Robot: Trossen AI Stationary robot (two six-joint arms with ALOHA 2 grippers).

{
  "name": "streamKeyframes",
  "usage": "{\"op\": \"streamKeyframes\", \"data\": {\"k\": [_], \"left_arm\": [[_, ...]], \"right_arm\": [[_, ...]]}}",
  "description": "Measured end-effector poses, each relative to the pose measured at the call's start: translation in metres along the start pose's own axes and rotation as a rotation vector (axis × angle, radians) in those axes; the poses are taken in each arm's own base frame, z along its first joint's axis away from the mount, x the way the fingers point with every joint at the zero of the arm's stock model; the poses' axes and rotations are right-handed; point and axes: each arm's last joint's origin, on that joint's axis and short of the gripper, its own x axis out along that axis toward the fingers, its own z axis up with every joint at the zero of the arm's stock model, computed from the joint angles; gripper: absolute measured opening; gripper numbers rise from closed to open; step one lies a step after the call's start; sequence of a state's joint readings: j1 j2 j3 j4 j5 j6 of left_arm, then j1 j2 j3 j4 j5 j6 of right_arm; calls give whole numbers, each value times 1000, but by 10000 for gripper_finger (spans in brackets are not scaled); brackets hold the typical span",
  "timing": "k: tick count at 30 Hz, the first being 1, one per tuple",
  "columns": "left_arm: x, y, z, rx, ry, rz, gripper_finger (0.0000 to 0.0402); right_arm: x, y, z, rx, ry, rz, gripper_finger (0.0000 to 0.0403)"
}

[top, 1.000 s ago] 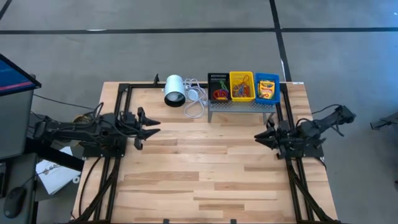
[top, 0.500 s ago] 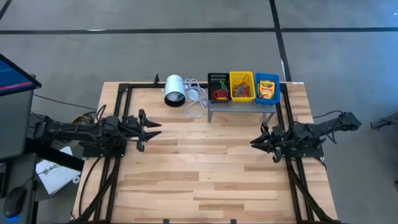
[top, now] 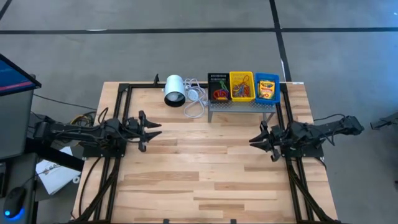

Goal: Pick & Place Office Desk Supplies
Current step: Return to Home Position

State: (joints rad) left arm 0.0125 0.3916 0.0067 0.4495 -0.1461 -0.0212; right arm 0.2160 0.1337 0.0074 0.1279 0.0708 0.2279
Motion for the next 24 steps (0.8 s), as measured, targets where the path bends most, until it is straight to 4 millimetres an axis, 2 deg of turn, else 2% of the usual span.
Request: {"op": "streamKeyframes", "data": {"k": [8,15,24], "left_arm": [[0,1,0,19,0,47,142],[0,2,0,18,-2,71,142],[0,2,0,17,-3,71,142]], "right_arm": [[0,-2,-6,17,55,-21,70],[0,-3,-10,203,92,-40,70],[0,-3,-10,210,91,-41,70]]}}
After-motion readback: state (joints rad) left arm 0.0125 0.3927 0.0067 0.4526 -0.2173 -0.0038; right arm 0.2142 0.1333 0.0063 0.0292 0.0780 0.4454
